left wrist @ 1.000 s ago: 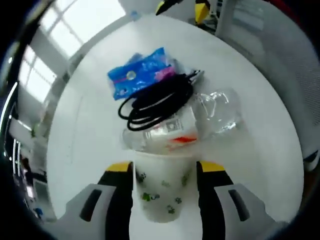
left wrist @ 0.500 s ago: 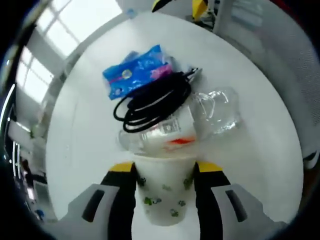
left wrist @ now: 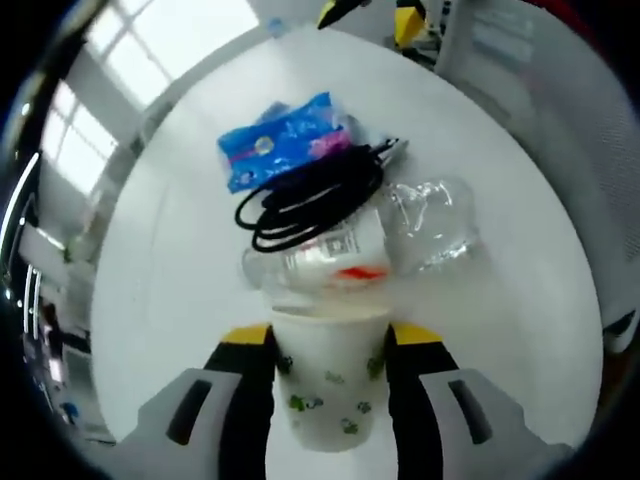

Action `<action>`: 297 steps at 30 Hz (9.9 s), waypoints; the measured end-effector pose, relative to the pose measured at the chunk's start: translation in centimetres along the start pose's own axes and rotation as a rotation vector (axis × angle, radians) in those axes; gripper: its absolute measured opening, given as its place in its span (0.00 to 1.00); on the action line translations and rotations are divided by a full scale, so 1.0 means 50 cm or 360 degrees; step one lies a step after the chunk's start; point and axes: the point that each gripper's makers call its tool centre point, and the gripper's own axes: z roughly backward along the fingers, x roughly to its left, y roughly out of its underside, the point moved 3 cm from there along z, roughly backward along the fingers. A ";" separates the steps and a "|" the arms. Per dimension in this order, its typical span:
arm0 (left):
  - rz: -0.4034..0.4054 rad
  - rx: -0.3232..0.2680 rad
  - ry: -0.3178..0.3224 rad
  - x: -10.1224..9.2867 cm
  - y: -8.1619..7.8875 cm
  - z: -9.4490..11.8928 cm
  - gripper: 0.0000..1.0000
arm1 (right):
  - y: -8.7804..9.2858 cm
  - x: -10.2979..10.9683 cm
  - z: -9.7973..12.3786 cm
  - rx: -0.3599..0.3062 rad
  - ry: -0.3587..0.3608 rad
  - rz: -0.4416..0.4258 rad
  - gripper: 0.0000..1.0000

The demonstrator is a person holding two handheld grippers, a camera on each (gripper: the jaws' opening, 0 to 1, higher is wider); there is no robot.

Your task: Arrange the tabletop items into an orderly group along one side of the table until the central work area is clear of visible clutter.

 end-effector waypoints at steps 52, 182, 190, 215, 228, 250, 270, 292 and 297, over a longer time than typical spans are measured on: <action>0.1312 -0.1218 -0.1227 0.080 0.020 0.145 0.38 | 0.036 0.049 -0.026 0.0162 -0.0163 0.0100 0.84; 0.1455 -0.1016 -0.1617 0.027 0.039 0.184 0.52 | 0.047 0.056 -0.030 0.0230 -0.0199 0.0160 0.78; 0.1339 -0.1128 -0.1650 0.013 -0.023 0.265 0.51 | 0.037 0.045 -0.026 0.0191 -0.0165 0.0150 0.78; 0.1219 -0.1188 -0.1520 -0.082 -0.178 0.396 0.43 | -0.020 0.058 0.002 -0.0042 -0.0230 0.0055 0.78; 0.1353 -0.0999 -0.1393 -0.114 -0.210 0.347 0.36 | -0.101 0.087 0.028 -0.0151 -0.0431 0.0047 0.77; 0.1520 -0.0617 -0.1181 -0.088 -0.231 0.169 0.30 | -0.227 0.083 -0.135 -0.0280 -0.0563 0.0324 0.61; 0.1698 -0.0398 -0.1231 -0.046 -0.195 0.078 0.25 | -0.188 0.150 -0.315 -0.0026 -0.0962 0.0797 0.48; 0.1749 -0.0322 -0.1231 -0.034 -0.165 0.032 0.23 | -0.127 0.186 -0.402 0.0167 -0.1150 0.0831 0.26; 0.1759 -0.0326 -0.1230 -0.034 -0.162 0.030 0.23 | -0.122 0.189 -0.406 0.0196 -0.1156 0.0766 0.26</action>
